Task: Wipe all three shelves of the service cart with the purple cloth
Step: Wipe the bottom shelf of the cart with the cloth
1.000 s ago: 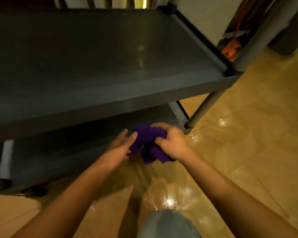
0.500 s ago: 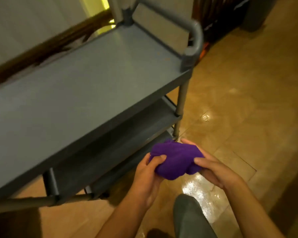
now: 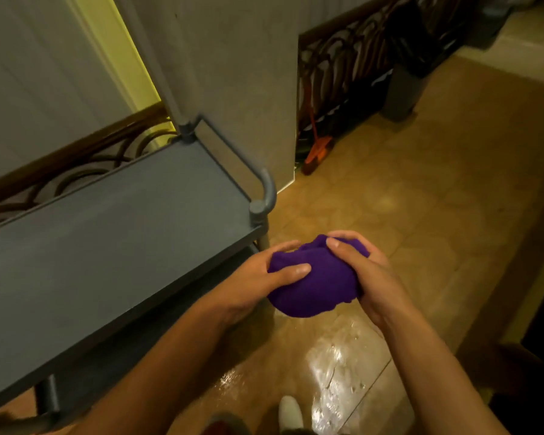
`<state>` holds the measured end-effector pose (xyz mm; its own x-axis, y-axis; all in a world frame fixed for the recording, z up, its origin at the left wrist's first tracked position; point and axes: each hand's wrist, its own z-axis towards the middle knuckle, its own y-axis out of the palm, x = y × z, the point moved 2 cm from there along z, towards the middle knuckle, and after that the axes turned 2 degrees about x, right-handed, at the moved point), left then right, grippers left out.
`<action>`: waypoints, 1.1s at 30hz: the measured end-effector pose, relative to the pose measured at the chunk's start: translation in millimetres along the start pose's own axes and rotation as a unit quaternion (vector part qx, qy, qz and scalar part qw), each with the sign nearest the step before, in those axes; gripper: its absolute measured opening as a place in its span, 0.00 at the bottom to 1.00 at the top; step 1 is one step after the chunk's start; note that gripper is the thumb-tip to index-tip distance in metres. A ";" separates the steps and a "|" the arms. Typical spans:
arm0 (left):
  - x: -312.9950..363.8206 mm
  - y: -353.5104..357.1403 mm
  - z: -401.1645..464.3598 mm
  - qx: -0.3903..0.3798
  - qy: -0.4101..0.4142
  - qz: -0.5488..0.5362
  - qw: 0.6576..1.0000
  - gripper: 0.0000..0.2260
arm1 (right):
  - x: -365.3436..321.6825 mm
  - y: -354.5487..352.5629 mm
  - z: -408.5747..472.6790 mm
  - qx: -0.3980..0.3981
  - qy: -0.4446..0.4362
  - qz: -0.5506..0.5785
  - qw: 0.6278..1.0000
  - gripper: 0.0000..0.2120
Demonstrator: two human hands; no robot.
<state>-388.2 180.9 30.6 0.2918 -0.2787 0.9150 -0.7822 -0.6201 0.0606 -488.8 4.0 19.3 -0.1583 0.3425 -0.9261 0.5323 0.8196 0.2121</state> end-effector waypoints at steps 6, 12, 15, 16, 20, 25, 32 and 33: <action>63.3 -8.2 63.2 0.162 0.155 0.055 0.973 0.11 | -36.1 -17.0 59.6 -0.088 0.079 0.049 0.992 0.37; 99.6 -59.9 141.3 0.236 0.172 -0.035 0.956 0.13 | -71.0 -14.4 164.8 -0.148 0.038 0.030 0.988 0.26; 97.2 -89.5 182.5 0.238 0.124 -0.137 0.954 0.21 | -80.3 2.7 226.8 -0.120 0.049 0.035 0.991 0.22; 95.8 -91.9 189.0 0.208 0.112 -0.183 0.954 0.22 | -81.0 9.2 235.0 -0.115 0.061 0.065 0.989 0.24; 102.4 -133.4 230.3 0.171 0.108 -0.256 0.945 0.23 | -95.2 43.4 310.3 -0.146 0.122 0.056 0.980 0.23; 107.3 -199.9 252.7 0.376 0.089 -0.220 0.896 0.21 | -114.8 97.4 401.7 -0.113 0.022 -0.140 0.983 0.14; 96.4 -288.0 301.1 0.577 0.049 -0.184 0.794 0.13 | -86.7 186.8 519.5 -0.211 0.056 -0.215 0.952 0.19; 88.5 -295.4 306.2 0.599 0.039 -0.179 0.780 0.11 | -75.4 191.4 530.6 -0.225 0.078 -0.214 0.947 0.19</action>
<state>37.2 114.8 -28.4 0.3034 0.0865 0.9489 0.4299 -0.9012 -0.0553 66.3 -108.7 -35.8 -0.4194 -0.0296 -0.9073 -0.0112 0.9996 -0.0275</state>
